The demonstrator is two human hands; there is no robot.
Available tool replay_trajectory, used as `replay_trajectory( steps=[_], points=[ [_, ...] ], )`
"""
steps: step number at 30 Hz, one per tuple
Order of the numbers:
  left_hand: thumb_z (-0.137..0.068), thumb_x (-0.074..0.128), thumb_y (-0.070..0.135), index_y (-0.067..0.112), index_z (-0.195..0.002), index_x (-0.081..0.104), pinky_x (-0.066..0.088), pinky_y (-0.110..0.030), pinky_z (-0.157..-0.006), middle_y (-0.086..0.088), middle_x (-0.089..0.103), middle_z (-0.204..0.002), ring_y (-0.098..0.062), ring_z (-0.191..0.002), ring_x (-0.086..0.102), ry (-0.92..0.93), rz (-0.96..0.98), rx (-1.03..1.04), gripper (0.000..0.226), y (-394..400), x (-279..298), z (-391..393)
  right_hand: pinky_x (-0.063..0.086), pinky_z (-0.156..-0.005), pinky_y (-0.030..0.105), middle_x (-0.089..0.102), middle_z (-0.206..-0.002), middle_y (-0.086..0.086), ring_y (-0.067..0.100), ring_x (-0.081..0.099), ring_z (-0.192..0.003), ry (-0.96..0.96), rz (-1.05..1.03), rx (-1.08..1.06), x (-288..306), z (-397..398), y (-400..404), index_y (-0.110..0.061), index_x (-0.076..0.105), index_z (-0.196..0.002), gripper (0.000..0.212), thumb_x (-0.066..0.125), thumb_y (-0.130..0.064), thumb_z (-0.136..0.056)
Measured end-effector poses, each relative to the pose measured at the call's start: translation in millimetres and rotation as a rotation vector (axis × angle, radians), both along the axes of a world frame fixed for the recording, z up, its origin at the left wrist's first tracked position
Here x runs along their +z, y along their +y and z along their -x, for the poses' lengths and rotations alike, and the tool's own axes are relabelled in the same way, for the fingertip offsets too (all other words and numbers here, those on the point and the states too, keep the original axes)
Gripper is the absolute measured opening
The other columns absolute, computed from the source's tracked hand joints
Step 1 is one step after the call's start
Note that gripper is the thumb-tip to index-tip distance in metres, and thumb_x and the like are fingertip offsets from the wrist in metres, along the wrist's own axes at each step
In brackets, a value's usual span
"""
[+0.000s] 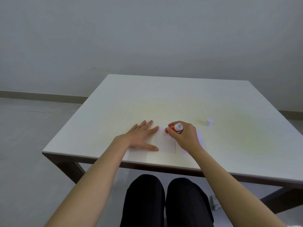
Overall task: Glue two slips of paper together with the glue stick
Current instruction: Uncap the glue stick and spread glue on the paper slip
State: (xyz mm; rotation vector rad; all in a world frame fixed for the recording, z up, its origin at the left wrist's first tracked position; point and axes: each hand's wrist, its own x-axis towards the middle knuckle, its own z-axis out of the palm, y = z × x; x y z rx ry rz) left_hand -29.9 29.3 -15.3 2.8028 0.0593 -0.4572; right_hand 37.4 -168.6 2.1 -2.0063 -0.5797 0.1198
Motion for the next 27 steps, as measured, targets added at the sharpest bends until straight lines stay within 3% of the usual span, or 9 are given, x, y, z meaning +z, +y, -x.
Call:
replay_trajectory(
  steps=[4, 6, 8, 10, 14, 19, 22, 27],
  points=[
    [-0.073, 0.054, 0.072, 0.041, -0.148, -0.002, -0.012, -0.039, -0.117, 0.008, -0.018, -0.159, -0.014, -0.145, -0.021, -0.013, 0.016, 0.010, 0.099, -0.1, -2.0, 0.3, 0.043, -0.059, 0.006, 0.070, -0.077, -0.011, -0.003, 0.061, -0.069, 0.019, -0.017, 0.048, -4.3, 15.4, -2.5, -0.019, 0.072, -0.080, 0.004, 0.071, -0.019, -0.076],
    [-0.073, 0.055, 0.071, 0.042, -0.148, -0.001, -0.013, -0.039, -0.117, 0.010, -0.017, -0.159, -0.013, -0.145, -0.021, -0.028, 0.032, 0.024, 0.099, -0.4, -4.2, 0.9, 0.046, -0.056, 0.013, 0.072, -0.071, -0.005, 0.001, 0.061, -0.062, 0.057, -0.025, 0.121, -5.4, 24.4, -3.0, -0.021, 0.070, -0.073, 0.003, 0.070, -0.019, -0.071],
    [-0.072, 0.056, 0.071, 0.042, -0.148, -0.001, -0.013, -0.039, -0.117, 0.010, -0.017, -0.159, -0.012, -0.145, -0.021, -0.031, 0.037, 0.026, 0.099, -0.6, -5.0, 1.1, 0.052, -0.062, 0.027, 0.073, -0.071, 0.000, 0.012, 0.065, -0.065, 0.096, -0.027, 0.141, -2.6, 22.8, -2.8, -0.020, 0.070, -0.071, 0.002, 0.068, -0.019, -0.070],
    [-0.073, 0.055, 0.071, 0.041, -0.148, -0.001, -0.013, -0.040, -0.117, 0.008, -0.018, -0.159, -0.014, -0.145, -0.021, -0.023, 0.020, 0.013, 0.099, -0.4, -4.2, 0.3, 0.055, -0.069, 0.033, 0.073, -0.072, 0.000, 0.017, 0.068, -0.071, 0.097, -0.033, 0.080, 0.6, 11.5, -4.1, -0.017, 0.071, -0.074, 0.002, 0.070, -0.018, -0.073],
    [-0.073, 0.055, 0.071, 0.039, -0.149, 0.000, -0.012, -0.041, -0.117, 0.007, -0.017, -0.159, -0.015, -0.145, -0.020, -0.021, 0.007, 0.008, 0.099, -0.9, -3.0, -0.8, 0.054, -0.078, 0.034, 0.072, -0.078, -0.004, 0.020, 0.068, -0.079, 0.049, -0.029, -0.071, 3.9, -8.8, -10.4, -0.018, 0.071, -0.078, 0.003, 0.068, -0.018, -0.079],
    [-0.074, 0.057, 0.068, 0.040, -0.149, 0.001, -0.013, -0.041, -0.117, 0.007, -0.017, -0.159, -0.015, -0.145, -0.021, -0.035, 0.026, 0.019, 0.098, -2.3, -4.4, -0.3, 0.057, -0.068, 0.038, 0.073, -0.070, -0.005, 0.016, 0.068, -0.069, 0.104, 0.002, 0.040, 0.4, 9.2, -21.6, -0.024, 0.071, -0.072, 0.007, 0.068, -0.029, -0.068],
    [-0.073, 0.058, 0.068, 0.040, -0.149, 0.000, -0.013, -0.041, -0.117, 0.007, -0.017, -0.159, -0.015, -0.145, -0.021, -0.024, 0.026, 0.023, 0.099, -2.5, -3.0, -0.6, 0.057, -0.067, 0.040, 0.072, -0.070, 0.001, 0.024, 0.068, -0.069, 0.095, -0.026, 0.046, 2.9, 10.7, -27.6, -0.021, 0.071, -0.074, 0.005, 0.069, -0.023, -0.070],
    [-0.073, 0.058, 0.069, 0.039, -0.149, -0.002, -0.013, -0.042, -0.118, 0.006, -0.019, -0.159, -0.016, -0.145, -0.021, -0.008, 0.004, 0.018, 0.101, -2.2, -3.1, -1.8, 0.056, -0.071, 0.035, 0.072, -0.074, -0.003, 0.020, 0.068, -0.073, 0.049, -0.054, -0.040, 13.2, 0.7, -30.1, -0.016, 0.072, -0.078, 0.005, 0.068, -0.016, -0.076]
  ],
)
